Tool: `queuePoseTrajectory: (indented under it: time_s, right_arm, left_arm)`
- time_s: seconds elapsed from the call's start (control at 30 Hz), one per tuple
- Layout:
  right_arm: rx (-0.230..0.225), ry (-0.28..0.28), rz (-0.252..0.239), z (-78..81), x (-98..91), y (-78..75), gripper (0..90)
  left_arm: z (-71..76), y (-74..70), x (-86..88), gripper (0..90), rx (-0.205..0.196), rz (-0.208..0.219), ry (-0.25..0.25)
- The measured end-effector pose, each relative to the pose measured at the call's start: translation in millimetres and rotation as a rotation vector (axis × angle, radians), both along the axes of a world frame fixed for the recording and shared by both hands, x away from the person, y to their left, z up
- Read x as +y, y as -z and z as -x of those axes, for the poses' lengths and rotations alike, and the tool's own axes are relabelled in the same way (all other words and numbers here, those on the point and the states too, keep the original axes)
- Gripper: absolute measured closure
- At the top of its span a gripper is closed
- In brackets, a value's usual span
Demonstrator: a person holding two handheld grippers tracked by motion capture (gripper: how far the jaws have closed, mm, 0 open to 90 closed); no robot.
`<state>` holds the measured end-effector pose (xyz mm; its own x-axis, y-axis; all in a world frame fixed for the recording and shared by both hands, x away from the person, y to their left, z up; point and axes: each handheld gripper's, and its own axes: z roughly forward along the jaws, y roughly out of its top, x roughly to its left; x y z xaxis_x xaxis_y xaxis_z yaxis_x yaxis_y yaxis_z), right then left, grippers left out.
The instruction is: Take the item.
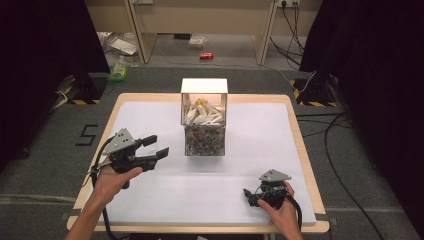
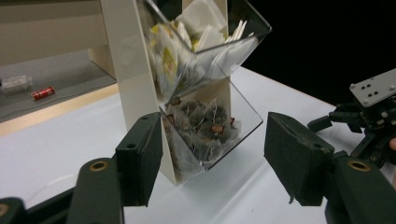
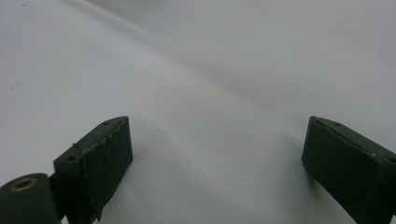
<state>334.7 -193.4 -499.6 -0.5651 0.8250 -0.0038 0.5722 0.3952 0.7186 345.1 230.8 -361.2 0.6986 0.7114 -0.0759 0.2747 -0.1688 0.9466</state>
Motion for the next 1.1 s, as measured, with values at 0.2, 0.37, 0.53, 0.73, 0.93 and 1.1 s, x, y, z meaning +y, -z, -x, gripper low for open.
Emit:
queuePoseTrajectory:
  time_s: [0.2,0.37,0.53,0.73,0.93,1.1]
  right_arm:
    - [0.000,0.000,0.000,0.0,0.0,0.0,9.2]
    - [0.000,0.000,0.001,0.0,0.0,0.0,9.2]
    - [-0.001,-0.001,0.002,0.0,0.0,0.0,9.2]
    - [-0.006,-0.005,0.006,-0.3,-0.4,0.1,9.2]
    - [-0.004,-0.004,0.005,-0.2,-0.2,0.0,9.2]
    - [-0.002,-0.004,0.006,-0.1,-0.2,-0.1,9.2]
  left_arm:
    - [-6.6,-15.9,-10.8,39.8,-0.012,0.003,0.011]
    - [-12.1,-25.8,-19.8,42.1,-0.029,0.010,0.025]
    - [-19.1,-31.4,-27.4,45.6,-0.033,0.010,0.035]
    - [-26.8,-38.8,-34.5,48.0,-0.043,0.016,0.033]
    - [-32.9,-45.3,-42.3,48.7,-0.056,0.016,0.034]
    - [-40.5,-48.2,-48.8,49.2,-0.059,0.017,0.031]
